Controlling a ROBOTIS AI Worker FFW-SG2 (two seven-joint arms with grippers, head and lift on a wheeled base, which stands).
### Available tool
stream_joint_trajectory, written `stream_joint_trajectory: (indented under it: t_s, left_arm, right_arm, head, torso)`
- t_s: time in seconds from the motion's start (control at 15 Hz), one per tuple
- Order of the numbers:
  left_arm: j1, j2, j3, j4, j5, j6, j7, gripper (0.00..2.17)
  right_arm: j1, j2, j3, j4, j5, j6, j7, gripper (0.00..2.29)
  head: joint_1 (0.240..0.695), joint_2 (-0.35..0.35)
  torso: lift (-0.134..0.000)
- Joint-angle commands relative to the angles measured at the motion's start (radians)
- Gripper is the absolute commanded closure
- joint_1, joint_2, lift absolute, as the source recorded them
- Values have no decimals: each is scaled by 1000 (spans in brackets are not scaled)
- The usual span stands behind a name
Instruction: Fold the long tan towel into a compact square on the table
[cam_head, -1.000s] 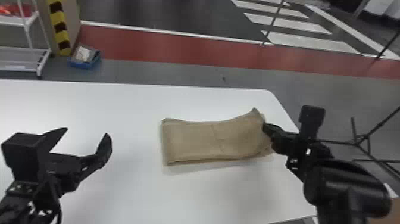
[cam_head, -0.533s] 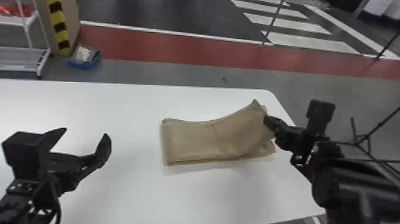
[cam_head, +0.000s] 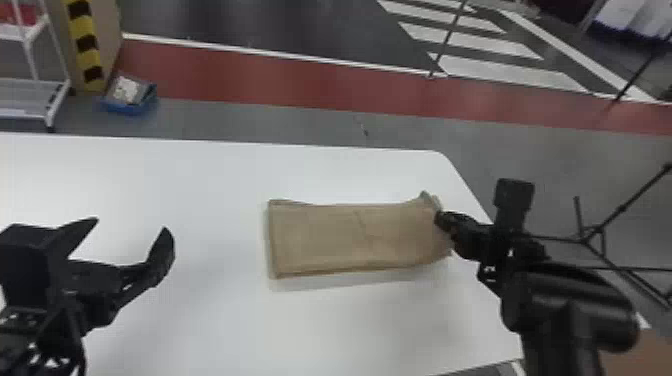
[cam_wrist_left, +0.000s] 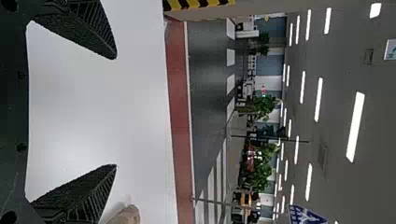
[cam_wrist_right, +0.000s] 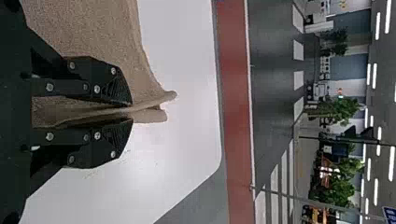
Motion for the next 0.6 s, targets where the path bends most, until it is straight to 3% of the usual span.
stream_joint_trajectory:
  t_s: [0.0,0.27,0.53]
  left_arm:
    - [2,1,3,0,0,0,0,36]
    - [-10,-7,-12,1,-9,3,2,36]
    - [-75,-21,-107,64,-23,6,19,36]
  right_arm:
    - [-17,-8,-4,44,26,12,3,-2]
    - [58,1,-70,-82,-56,2,3,56]
    - [140,32,-124,-197,-111,-25,5,56]
  head:
    - [695,-329]
    - [695,-349]
    - [695,-350]
  torso:
    - [-123]
    - [-123]
    - [-123]
